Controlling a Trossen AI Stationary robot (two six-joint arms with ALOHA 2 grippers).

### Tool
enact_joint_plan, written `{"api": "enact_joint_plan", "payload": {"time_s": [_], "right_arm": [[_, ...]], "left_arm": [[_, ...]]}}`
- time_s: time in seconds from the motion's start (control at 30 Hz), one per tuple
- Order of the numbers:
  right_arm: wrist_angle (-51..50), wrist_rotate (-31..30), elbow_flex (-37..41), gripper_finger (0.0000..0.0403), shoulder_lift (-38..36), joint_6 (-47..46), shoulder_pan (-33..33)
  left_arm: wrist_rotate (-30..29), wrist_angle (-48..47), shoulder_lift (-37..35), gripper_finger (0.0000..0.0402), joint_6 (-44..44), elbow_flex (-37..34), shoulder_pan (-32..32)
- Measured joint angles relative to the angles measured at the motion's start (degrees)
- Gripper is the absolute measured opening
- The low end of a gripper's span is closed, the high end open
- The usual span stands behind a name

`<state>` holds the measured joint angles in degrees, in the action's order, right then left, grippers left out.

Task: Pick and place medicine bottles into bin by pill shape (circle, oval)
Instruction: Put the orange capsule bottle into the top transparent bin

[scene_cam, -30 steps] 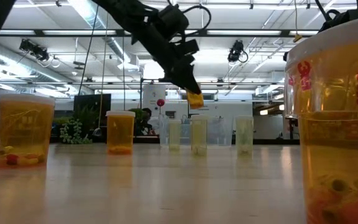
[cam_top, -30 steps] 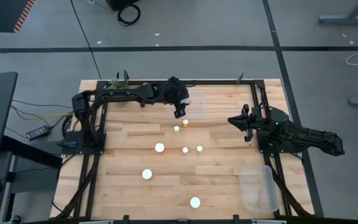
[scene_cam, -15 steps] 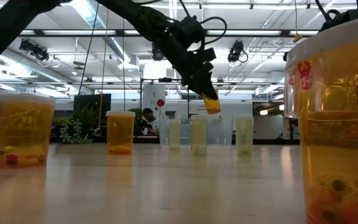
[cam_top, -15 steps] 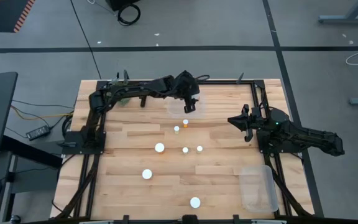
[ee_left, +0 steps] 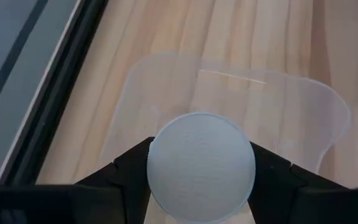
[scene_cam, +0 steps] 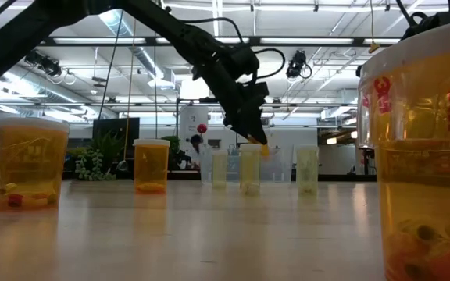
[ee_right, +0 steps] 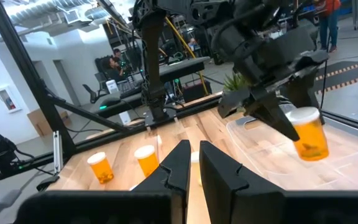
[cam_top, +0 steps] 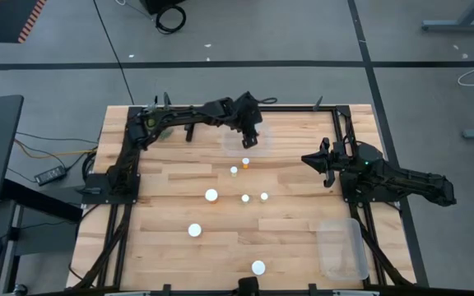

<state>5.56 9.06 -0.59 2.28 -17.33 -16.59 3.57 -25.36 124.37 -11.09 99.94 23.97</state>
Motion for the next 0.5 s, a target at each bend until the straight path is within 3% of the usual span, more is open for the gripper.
{"api": "enact_joint_plan", "payload": {"time_s": [0.5], "right_arm": [[-0.1, 0.0, 0.0, 0.0041, 0.0, 0.0, 0.0]], "left_arm": [[-2.1, 2.3, 2.3, 0.0217, 0.9, 0.0, -0.7]]}}
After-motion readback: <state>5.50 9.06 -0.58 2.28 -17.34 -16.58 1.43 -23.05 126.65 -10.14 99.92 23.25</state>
